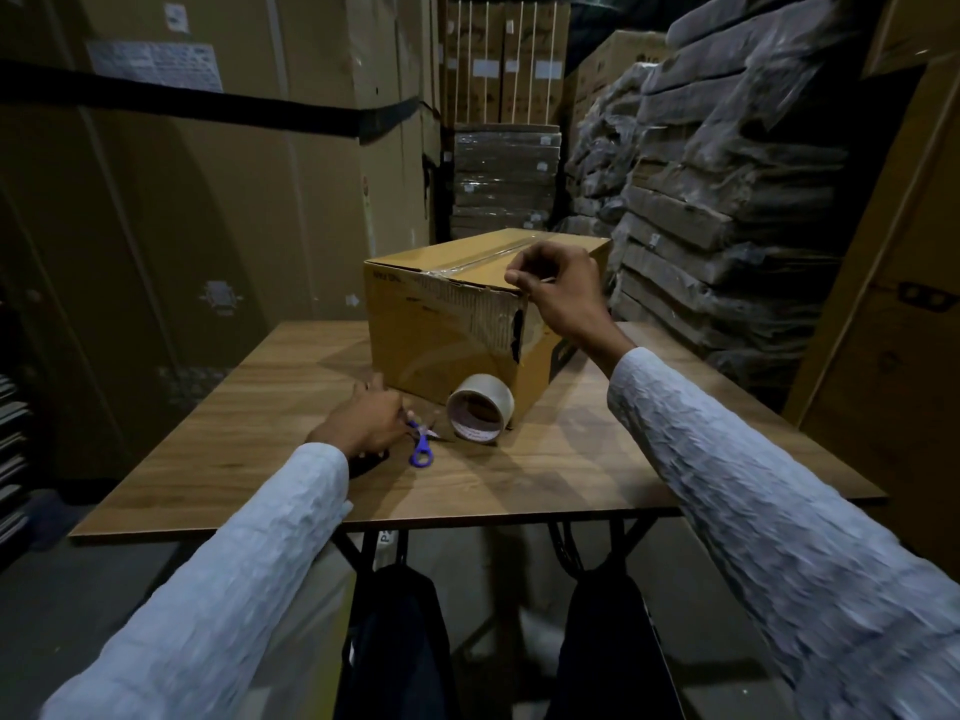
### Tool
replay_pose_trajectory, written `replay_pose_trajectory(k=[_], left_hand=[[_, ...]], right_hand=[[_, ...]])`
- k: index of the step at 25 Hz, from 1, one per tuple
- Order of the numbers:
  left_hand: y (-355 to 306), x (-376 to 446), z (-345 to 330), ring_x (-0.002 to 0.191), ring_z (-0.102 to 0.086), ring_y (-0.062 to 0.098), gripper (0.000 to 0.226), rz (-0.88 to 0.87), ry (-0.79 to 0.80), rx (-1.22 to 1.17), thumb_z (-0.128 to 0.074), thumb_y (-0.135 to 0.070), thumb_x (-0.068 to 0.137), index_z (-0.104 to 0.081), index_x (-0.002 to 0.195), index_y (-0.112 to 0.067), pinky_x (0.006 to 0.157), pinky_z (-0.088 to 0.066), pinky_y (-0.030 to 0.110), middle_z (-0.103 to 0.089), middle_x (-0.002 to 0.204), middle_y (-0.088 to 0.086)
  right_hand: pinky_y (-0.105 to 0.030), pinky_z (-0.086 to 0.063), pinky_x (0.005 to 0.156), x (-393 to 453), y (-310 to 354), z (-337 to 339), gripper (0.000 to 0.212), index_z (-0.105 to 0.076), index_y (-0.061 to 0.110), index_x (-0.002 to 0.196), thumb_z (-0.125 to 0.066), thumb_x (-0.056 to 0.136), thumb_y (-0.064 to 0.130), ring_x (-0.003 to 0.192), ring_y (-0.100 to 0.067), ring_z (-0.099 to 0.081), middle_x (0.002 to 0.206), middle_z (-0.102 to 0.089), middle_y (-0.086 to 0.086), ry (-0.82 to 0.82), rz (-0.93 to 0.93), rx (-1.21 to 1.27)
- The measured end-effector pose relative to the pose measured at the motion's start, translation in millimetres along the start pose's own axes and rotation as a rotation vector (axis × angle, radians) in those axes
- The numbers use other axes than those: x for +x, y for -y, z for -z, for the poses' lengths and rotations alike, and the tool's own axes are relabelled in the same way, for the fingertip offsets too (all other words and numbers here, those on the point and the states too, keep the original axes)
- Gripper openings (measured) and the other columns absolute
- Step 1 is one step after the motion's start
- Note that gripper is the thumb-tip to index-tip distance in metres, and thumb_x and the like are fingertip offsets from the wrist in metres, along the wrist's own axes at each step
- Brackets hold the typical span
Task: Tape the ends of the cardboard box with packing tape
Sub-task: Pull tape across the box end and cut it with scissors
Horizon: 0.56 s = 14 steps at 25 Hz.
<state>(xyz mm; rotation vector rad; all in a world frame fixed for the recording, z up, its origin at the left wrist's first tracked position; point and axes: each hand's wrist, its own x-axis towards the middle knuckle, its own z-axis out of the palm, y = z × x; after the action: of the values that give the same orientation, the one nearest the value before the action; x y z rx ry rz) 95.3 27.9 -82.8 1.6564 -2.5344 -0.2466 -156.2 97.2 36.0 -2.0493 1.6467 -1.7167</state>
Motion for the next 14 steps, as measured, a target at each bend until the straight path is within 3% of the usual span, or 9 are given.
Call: replay_pose_trajectory(k=[5,7,10,14], left_hand=[[-1,-4,-1,0.101,-0.064,0.028,0.018,-0.003,-0.256,-0.101,-0.078,-0.029,0.081,-0.072,0.094,-0.018,0.080,-0.055,0.038,-0.065,0.107,0.007],[-6,-6,2,0.103,-0.063,0.028,0.038,-0.099,-0.349,-0.179,-0.078,-0.029,0.075,-0.072,0.112,-0.018,0.082,-0.054,0.037,-0.062,0.111,0.006],[-27,-7,5,0.112,-0.059,0.027,0.064,-0.242,-0.389,-0.220,-0.076,-0.031,0.082,-0.057,0.141,-0.020,0.088,-0.054,0.038,-0.058,0.123,0.006],[-50,5,7,0.104,-0.066,0.032,0.045,-0.312,-0.412,-0.029,-0.066,-0.022,0.089,-0.062,0.134,-0.026,0.079,-0.057,0.041,-0.066,0.116,0.008]], right_hand=[[-0.019,-0.058,0.074,1,0,2,0.004,-0.074,0.013,0.095,-0.075,0.091,0.014,0.085,-0.006,-0.070,0.091,-0.073,0.004,0.009,0.007,0.024],[-0.020,-0.059,0.074,2,-1,3,0.004,-0.074,0.015,0.093,-0.076,0.090,0.015,0.083,-0.005,-0.070,0.089,-0.074,0.005,0.003,0.010,0.024],[-0.020,-0.059,0.076,2,-2,3,0.004,-0.074,0.016,0.095,-0.075,0.091,0.015,0.086,-0.005,-0.070,0.091,-0.073,0.005,0.007,0.008,0.029],[-0.022,-0.059,0.076,0,0,1,0.004,-0.075,0.015,0.093,-0.076,0.090,0.015,0.086,-0.007,-0.071,0.090,-0.074,0.005,0.011,0.010,0.024]])
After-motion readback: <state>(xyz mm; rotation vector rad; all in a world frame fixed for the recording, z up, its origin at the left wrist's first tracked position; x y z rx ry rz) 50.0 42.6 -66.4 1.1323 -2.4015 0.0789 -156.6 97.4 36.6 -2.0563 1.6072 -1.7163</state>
